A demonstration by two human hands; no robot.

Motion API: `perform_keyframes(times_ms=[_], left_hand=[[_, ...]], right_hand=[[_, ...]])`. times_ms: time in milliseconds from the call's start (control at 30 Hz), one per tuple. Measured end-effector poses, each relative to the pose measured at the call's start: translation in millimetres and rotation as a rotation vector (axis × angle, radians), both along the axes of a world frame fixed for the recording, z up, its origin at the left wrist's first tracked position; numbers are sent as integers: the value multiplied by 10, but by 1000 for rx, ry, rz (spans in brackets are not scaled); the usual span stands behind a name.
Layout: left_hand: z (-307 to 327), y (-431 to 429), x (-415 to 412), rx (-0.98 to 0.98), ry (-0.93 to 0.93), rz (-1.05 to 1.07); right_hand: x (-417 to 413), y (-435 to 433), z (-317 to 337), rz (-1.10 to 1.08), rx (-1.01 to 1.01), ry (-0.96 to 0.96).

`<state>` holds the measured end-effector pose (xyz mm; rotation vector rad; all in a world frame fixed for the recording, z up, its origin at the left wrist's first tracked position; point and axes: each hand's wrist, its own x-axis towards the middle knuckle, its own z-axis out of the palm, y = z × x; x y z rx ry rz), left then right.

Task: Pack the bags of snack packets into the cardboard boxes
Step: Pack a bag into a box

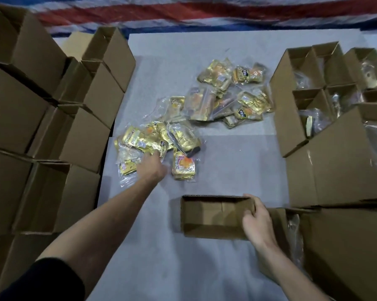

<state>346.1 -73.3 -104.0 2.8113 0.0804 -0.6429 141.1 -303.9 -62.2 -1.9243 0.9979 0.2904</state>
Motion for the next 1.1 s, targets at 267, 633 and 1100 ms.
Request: perform_keyframes(times_ms=[267,633,1100], left_hand=[[-164,331,438,194,-131,-201],[-219,498,527,572,-13,-467],[-310,1002,216,-122,48,608]], right_hand=[[59,38,-100,37,-8,9],[31,105,-38,52,27,32],[74,181,63,76,51,57]])
